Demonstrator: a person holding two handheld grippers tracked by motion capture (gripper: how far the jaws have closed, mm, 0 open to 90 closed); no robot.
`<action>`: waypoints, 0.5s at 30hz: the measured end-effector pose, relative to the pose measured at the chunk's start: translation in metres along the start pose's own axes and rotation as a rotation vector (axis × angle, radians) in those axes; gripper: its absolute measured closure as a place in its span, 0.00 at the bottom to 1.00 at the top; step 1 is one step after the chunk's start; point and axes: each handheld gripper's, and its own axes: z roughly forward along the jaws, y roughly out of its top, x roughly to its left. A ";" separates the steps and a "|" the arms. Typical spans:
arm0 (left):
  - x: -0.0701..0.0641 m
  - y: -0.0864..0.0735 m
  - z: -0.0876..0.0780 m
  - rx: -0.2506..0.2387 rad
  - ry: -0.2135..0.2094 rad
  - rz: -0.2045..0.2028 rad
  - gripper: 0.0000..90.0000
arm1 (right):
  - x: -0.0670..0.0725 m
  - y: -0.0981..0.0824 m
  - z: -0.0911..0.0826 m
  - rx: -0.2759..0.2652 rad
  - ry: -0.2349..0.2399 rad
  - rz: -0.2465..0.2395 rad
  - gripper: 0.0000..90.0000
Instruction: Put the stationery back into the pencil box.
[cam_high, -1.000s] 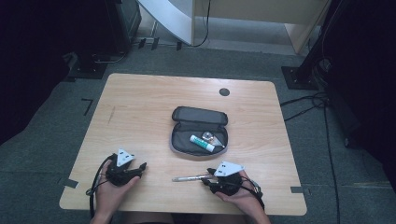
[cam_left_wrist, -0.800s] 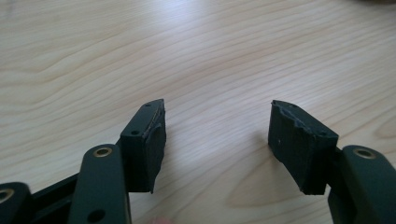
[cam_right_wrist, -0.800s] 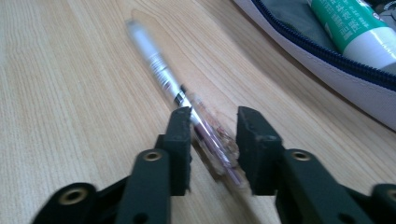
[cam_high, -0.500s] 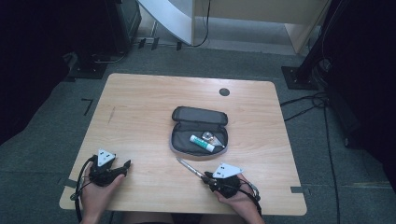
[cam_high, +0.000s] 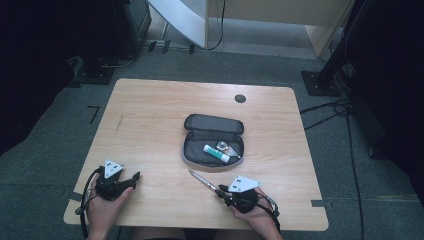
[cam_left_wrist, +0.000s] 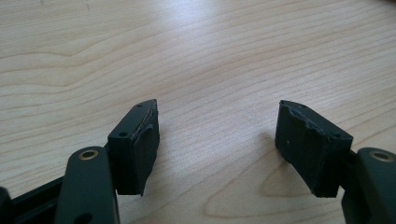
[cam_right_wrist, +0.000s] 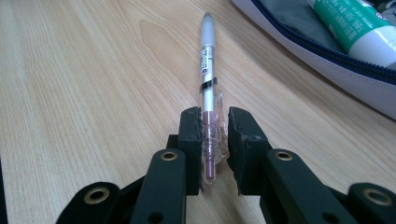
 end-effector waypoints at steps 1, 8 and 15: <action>0.000 0.000 0.000 0.000 0.000 0.000 0.35 | 0.000 -0.001 0.000 0.001 0.002 -0.005 0.85; 0.000 0.000 0.000 0.000 -0.001 -0.001 0.34 | -0.004 -0.004 -0.004 0.019 0.012 0.007 0.80; -0.001 0.000 0.000 0.001 -0.003 0.000 0.33 | 0.004 0.017 0.005 0.002 -0.001 -0.010 0.76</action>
